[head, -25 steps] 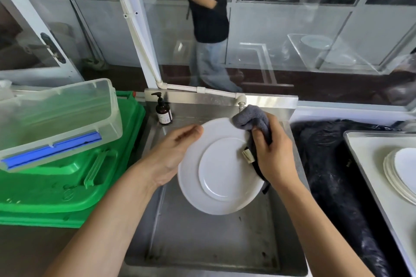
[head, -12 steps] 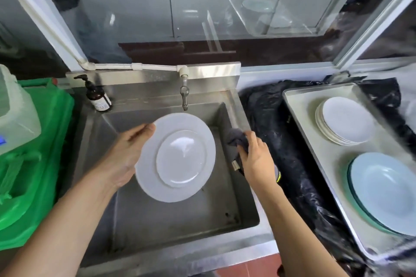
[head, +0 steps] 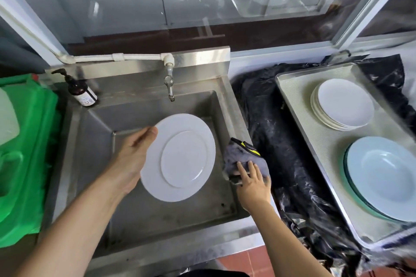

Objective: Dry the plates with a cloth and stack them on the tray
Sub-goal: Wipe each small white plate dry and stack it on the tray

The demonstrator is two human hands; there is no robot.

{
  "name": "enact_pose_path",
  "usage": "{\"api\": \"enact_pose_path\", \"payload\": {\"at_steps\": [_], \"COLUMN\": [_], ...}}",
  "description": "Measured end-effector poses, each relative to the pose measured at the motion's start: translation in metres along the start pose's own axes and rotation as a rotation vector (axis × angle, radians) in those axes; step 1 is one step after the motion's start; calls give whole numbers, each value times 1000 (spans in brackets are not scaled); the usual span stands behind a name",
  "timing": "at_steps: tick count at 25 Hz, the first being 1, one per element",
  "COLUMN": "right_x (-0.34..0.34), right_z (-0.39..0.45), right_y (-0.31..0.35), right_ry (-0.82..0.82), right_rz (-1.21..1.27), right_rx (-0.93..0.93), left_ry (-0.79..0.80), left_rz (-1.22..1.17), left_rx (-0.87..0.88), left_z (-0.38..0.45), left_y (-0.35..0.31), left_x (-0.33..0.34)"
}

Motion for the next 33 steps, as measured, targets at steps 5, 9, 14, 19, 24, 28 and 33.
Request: {"api": "enact_pose_path", "payload": {"at_steps": [5, 9, 14, 19, 24, 28, 33], "right_x": [-40, -108, -186, -190, -180, -171, -170], "right_z": [-4, -8, -22, -56, -79, -87, -91], "right_y": [16, 61, 106, 111, 117, 110, 93], "right_ry": [-147, -192, -89, -2, -133, -222, -248], "right_rz": [90, 840, 1256, 1143, 1133, 1234, 1280], "right_rx": [20, 253, 419, 512, 512, 558, 558], "left_ry": [27, 7, 154, 302, 344, 86, -8], "left_rz": [139, 371, 818, 864, 794, 699, 585], "left_rx": [235, 569, 1047, 1160, 1006, 932, 563], "left_z": [-9, -20, -44, -62, -61, -39, -18], "left_y": [6, 1, 4, 22, 35, 30, 16], "left_x": [7, 7, 3, -12, -35, -48, -46]}}
Point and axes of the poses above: each hand's wrist, its own z-axis towards the middle knuckle, its own x-axis out of the palm, y = z × x, the point moved 1 cm from there along z, towards the middle knuckle, and after that the axes turned 13 degrees about -y, right-handed, at the moved point
